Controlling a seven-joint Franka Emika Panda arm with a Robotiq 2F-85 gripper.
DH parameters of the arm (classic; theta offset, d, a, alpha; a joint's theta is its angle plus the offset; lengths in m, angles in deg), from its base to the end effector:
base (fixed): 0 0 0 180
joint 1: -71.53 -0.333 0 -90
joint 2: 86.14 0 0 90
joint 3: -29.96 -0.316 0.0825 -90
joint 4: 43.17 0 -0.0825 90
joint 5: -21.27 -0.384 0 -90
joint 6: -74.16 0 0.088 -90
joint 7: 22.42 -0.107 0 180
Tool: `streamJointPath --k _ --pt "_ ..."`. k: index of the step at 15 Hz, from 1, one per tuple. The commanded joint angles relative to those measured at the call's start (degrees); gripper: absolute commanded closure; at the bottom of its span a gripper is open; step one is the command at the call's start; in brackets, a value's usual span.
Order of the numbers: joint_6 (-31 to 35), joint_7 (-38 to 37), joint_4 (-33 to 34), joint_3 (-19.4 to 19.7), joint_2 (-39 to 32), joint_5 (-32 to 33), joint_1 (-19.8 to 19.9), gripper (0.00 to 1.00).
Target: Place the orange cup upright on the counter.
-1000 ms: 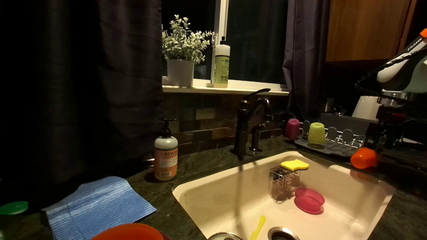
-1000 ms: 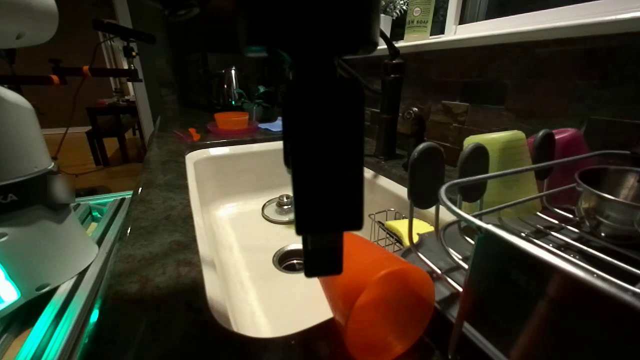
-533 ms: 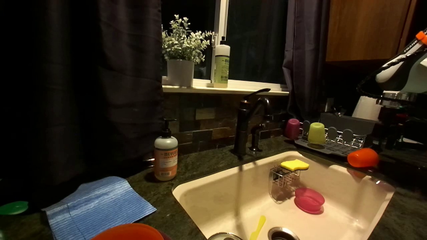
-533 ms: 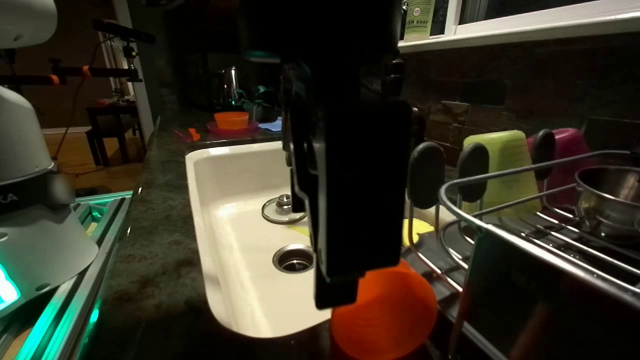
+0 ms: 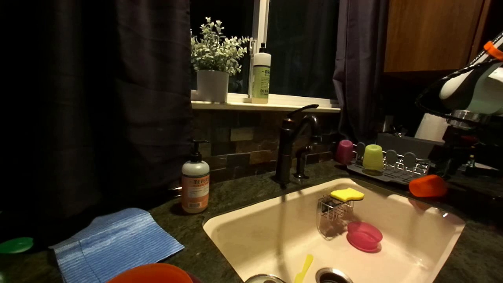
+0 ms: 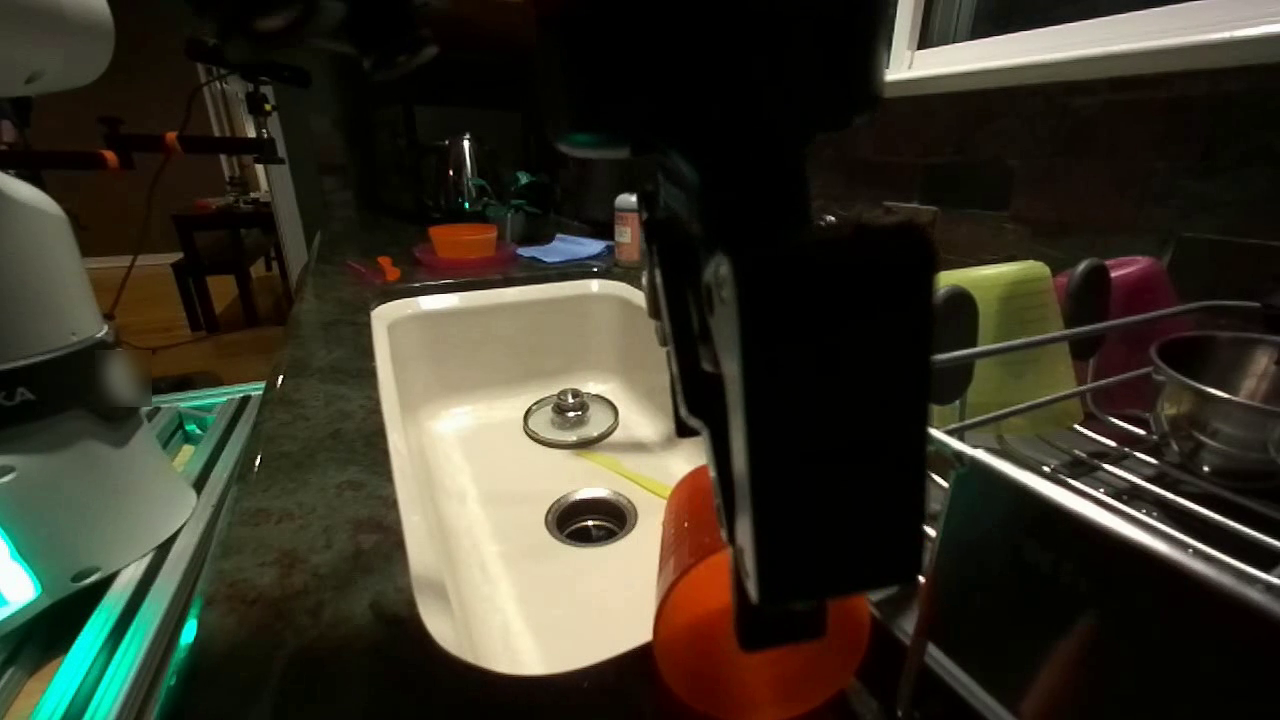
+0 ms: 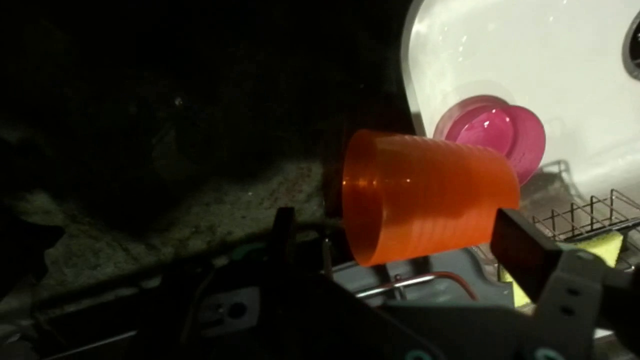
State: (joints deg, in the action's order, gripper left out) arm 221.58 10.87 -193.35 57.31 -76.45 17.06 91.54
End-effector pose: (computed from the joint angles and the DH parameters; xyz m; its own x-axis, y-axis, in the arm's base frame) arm 0.2976 -0.3187 0.3108 0.9427 -0.2993 0.1473 -0.2951 -0.9542 -0.0500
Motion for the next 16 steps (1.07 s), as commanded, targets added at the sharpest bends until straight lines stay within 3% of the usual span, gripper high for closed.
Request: streamJointPath --k 1,13,14,15,16 --pt "3.0 1.38 -0.77 0.77 -1.5 -6.92 -1.49 0.0" --pt "2.33 9.02 -0.04 0.59 -4.92 -24.56 -3.43 0.0" --pt "2.31 9.81 0.04 0.55 -5.26 -25.46 -3.43 0.1" --pt "2.27 10.63 0.13 0.53 -5.56 -26.22 -3.39 0.27" --pt "2.35 11.28 0.23 0.49 -5.86 -26.87 -3.34 0.34"
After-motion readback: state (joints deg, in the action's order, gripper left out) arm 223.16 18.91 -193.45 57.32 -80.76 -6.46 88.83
